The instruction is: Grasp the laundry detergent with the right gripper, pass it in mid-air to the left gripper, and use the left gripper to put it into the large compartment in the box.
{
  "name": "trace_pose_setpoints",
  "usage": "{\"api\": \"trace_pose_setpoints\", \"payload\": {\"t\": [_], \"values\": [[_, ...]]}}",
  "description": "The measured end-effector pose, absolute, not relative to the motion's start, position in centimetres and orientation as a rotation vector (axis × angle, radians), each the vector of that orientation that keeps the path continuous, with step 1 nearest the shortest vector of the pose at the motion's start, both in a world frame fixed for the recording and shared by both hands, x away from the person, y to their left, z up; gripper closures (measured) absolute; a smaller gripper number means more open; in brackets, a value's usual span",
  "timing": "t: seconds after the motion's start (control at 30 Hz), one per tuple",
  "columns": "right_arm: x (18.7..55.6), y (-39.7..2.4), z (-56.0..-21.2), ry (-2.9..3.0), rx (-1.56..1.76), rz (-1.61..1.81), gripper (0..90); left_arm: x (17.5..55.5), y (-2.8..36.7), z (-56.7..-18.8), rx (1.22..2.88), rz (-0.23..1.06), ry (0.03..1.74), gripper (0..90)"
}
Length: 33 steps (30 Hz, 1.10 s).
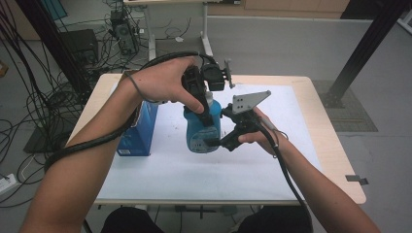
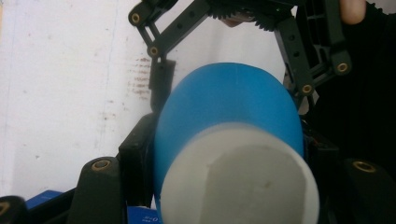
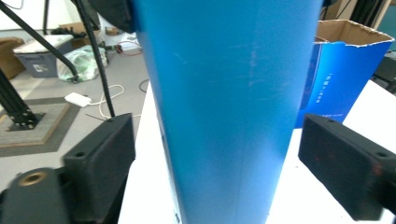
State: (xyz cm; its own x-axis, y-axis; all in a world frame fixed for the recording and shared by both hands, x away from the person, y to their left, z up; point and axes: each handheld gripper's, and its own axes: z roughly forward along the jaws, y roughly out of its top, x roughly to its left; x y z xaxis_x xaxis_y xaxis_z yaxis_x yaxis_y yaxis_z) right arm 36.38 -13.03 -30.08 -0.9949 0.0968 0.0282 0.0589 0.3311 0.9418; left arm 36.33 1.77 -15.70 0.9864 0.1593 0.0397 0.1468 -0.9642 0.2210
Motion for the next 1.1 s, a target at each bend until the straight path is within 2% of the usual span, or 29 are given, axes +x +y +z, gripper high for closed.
{"api": "trace_pose_setpoints", "payload": {"t": [0.1, 0.4, 1.1], "values": [[36.2, -12.9, -30.0, 2.517, 0.146, 1.768, 1.9, 36.4, 1.8, -15.7, 2.916, 0.085, 0.233, 37.4], [36.4, -13.2, -29.5, 2.537, 0.186, 1.718, 1.8, 36.6, 1.9, -15.8, 2.926, 0.094, 0.288, 37.4], [37.8, -15.7, -28.0, 2.813, 0.384, 1.186, 2.3, 38.0, 3.4, -16.7, 2.935, 0.073, 0.537, 37.4]]}}
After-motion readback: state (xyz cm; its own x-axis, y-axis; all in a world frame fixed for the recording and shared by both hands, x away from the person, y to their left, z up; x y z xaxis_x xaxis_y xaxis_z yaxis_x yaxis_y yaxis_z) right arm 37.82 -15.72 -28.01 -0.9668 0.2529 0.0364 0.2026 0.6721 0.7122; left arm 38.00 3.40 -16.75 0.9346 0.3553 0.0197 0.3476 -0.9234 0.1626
